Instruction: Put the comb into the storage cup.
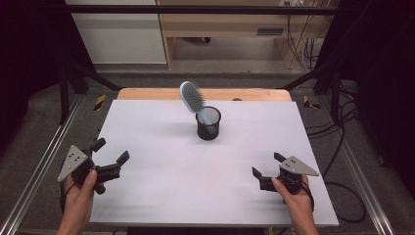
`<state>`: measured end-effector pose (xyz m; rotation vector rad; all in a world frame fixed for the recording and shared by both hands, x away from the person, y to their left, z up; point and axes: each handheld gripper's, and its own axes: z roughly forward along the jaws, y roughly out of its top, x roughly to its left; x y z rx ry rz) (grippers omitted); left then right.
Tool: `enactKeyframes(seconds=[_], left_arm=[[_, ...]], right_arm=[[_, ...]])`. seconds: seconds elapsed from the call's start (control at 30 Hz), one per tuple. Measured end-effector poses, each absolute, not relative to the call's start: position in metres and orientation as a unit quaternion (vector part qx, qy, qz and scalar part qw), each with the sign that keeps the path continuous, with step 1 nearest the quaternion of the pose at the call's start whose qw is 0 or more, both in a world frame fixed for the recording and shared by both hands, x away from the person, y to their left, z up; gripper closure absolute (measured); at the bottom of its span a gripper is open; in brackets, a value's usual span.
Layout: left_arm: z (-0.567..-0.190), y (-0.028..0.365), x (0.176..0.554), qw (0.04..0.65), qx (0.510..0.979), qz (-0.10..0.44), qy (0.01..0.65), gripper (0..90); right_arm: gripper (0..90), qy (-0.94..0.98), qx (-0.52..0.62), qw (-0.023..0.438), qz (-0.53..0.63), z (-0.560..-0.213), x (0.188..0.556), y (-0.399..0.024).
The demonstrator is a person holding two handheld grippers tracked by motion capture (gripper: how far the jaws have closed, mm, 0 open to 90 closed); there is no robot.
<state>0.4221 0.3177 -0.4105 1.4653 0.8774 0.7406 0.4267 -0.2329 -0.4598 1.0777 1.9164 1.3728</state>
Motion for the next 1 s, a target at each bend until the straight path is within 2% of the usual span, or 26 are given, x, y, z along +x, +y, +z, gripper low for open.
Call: enactKeyframes(seconds=[0.6,1.0], left_arm=[[-0.435,0.309,0.419,0.599,0.631,0.301,0.390,1.1],[-0.445,0.307,0.419,0.596,0.634,0.293,0.396,1.1]], right_arm=[[3.7,0.712,0.382,0.273,0.523,-0.455,0.421,-0.230],[3.7,0.710,0.362,0.291,0.529,-0.454,0.417,-0.229]])
